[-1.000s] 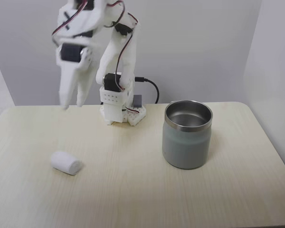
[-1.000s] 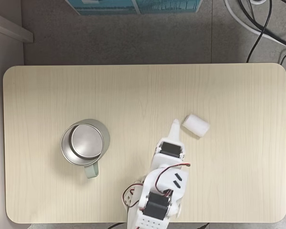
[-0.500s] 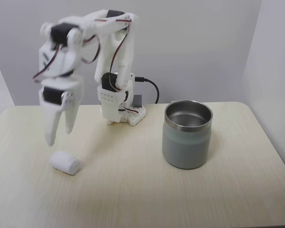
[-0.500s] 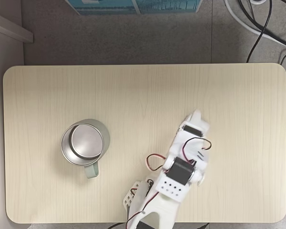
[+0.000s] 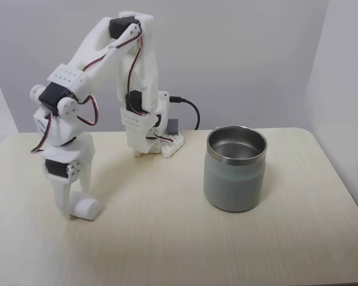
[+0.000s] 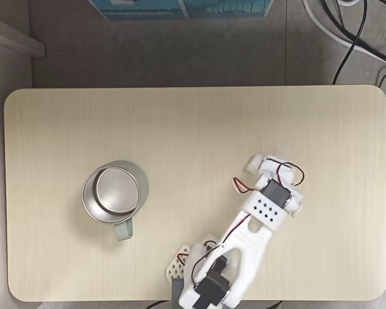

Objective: Grasp a dressing and put it in the cup.

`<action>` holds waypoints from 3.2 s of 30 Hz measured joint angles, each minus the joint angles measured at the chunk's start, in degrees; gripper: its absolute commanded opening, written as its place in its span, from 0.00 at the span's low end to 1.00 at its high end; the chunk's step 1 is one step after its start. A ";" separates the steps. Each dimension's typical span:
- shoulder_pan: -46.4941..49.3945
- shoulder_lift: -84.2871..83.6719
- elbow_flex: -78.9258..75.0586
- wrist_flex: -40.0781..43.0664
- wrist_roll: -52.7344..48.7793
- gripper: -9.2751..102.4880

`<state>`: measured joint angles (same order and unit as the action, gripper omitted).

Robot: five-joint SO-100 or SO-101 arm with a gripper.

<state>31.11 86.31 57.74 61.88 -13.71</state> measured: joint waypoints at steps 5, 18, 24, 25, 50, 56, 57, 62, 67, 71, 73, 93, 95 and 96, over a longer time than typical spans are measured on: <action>-2.37 1.14 0.00 0.35 0.00 0.29; -3.34 7.12 4.57 2.20 0.09 0.08; -2.99 1.93 8.61 10.20 2.11 0.08; -3.08 -0.26 9.49 12.13 2.72 0.08; -26.89 -28.48 38.41 40.87 11.25 0.08; -44.74 -28.83 38.41 40.87 11.07 0.08; -47.90 -28.83 38.41 40.87 10.81 0.08; -62.67 -28.92 38.41 40.69 9.76 0.08; -72.95 -27.95 38.41 40.08 9.58 0.08; -79.72 -23.64 37.97 38.14 8.79 0.08; -81.04 -21.09 37.09 37.53 8.26 0.08; -83.94 -18.02 27.51 32.34 7.38 0.24; -84.20 -18.02 27.16 32.34 7.29 0.25; -83.94 -18.02 27.16 32.34 7.29 0.25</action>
<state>-52.82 68.29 84.90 94.22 -6.42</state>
